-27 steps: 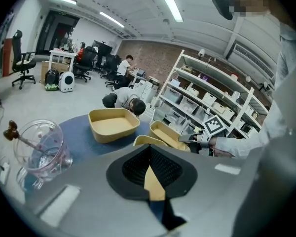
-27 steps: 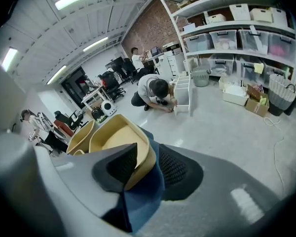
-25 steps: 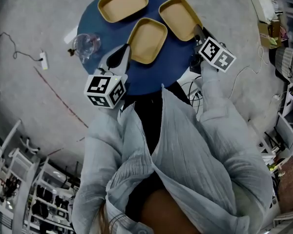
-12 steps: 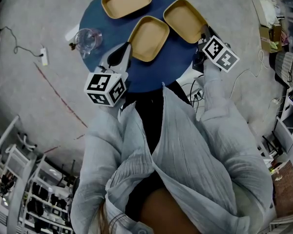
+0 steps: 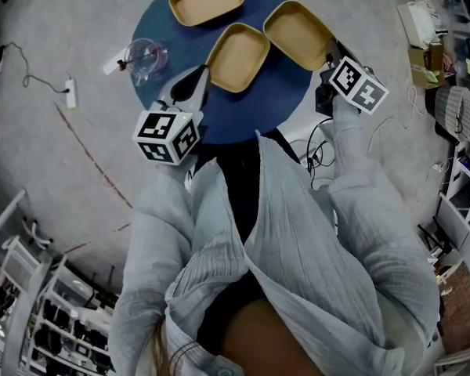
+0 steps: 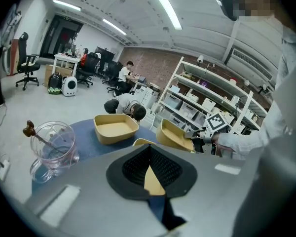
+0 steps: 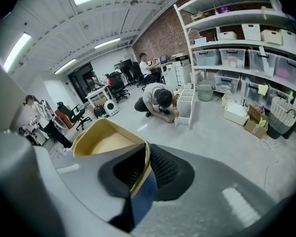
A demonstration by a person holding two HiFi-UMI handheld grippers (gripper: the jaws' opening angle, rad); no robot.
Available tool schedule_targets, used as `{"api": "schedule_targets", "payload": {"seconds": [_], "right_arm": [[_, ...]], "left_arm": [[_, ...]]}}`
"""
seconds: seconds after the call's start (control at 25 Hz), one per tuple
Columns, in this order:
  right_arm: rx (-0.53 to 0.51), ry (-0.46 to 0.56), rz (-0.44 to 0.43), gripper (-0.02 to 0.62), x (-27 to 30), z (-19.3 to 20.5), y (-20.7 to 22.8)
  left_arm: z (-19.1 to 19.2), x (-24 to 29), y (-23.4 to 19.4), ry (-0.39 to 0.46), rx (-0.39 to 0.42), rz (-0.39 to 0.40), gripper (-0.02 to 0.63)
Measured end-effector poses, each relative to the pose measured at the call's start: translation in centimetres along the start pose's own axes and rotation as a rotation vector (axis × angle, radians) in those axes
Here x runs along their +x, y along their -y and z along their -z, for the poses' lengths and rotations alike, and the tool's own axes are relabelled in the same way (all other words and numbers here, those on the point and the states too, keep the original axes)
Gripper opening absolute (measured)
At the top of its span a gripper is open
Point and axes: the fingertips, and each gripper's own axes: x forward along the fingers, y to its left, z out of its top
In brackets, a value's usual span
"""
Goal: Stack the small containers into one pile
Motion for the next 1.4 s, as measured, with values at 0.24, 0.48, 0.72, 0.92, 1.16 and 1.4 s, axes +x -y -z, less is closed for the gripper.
{"api": "schedule_targets", "payload": {"seconds": [0.24,0.48,0.72,0.92,1.16,1.4], "right_arm": [[-0.090,-0.031,-0.077,0.035,-0.5,-0.7,-2.9],[-0.223,-0.090,-0.183,0.035,-0.1,-0.1,-6.9],[-0.479,-0.195,-0.322,0.035,1.0,0.9,-11.4],[-0.683,-0.293,-0.476,0.034,1.7,1.5,-15.0],[-0.977,-0.389,-0.623,0.032,2.8,1.8,-18.2],[-1.198,-0.499,-0.766,0.032,3.8,2.9,-20.6]], "left_arm": [[-0.4,-1.9,-0.4,0.031,-0.005,-0.025,0.011],[-0.9,-3.6,-0.5,0.083,-0.018,-0.055,0.011],[-0.8,-5.5,-1.0,0.120,-0.043,-0.096,0.011],[-0.4,-7.1,-2.0,0.146,-0.076,-0.151,0.011],[-0.1,-8.3,-2.6,0.171,-0.108,-0.210,0.011],[0.3,-8.6,-2.9,0.187,-0.147,-0.260,0.011]]}}
